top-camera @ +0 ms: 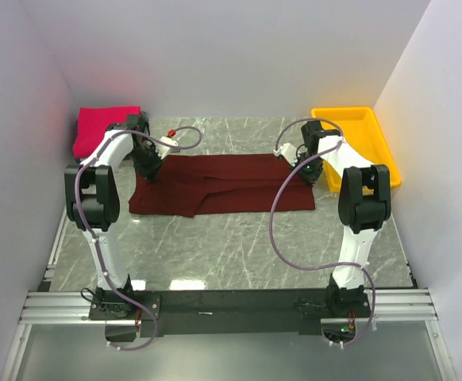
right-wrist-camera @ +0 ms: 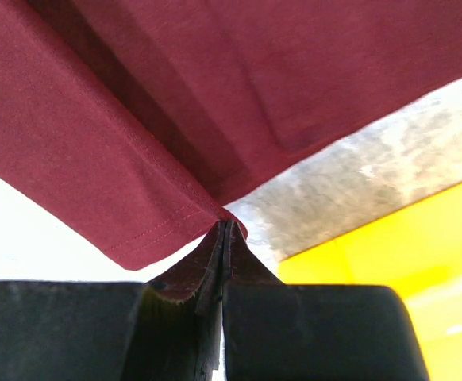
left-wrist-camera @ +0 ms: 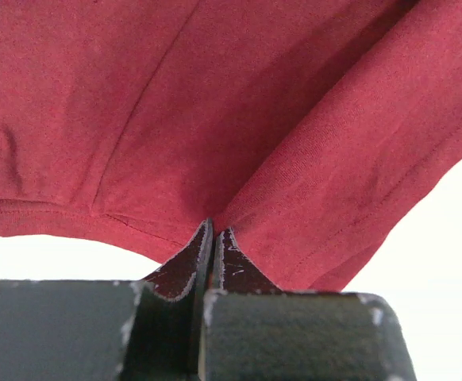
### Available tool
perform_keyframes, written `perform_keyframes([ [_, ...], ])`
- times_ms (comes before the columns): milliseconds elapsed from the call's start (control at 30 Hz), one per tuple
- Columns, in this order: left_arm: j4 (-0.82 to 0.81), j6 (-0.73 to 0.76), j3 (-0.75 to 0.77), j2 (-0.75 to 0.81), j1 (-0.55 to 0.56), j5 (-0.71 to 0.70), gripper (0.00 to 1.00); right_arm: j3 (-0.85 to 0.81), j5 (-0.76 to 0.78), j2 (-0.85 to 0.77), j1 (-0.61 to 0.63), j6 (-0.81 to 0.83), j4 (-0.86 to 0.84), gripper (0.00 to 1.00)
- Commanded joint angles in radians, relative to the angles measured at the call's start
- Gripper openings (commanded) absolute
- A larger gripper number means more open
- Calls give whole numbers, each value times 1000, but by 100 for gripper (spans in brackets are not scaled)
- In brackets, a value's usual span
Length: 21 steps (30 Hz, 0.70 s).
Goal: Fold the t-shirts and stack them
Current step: Fold the tshirt
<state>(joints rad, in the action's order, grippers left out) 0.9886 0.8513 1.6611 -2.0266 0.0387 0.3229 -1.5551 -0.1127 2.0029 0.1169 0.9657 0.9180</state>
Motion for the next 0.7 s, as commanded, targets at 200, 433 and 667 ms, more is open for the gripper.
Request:
perform_keyframes([
  [200, -8, 5, 45, -17, -5, -19, 1, -99, 21, 54, -14, -9, 22, 0],
  [433, -21, -1, 45, -24, -5, -24, 1, -114, 38, 79, -14, -39, 7, 0],
  [667, -94, -112, 34, -17, -26, -30, 23, -158, 59, 77, -32, -194, -2, 31],
])
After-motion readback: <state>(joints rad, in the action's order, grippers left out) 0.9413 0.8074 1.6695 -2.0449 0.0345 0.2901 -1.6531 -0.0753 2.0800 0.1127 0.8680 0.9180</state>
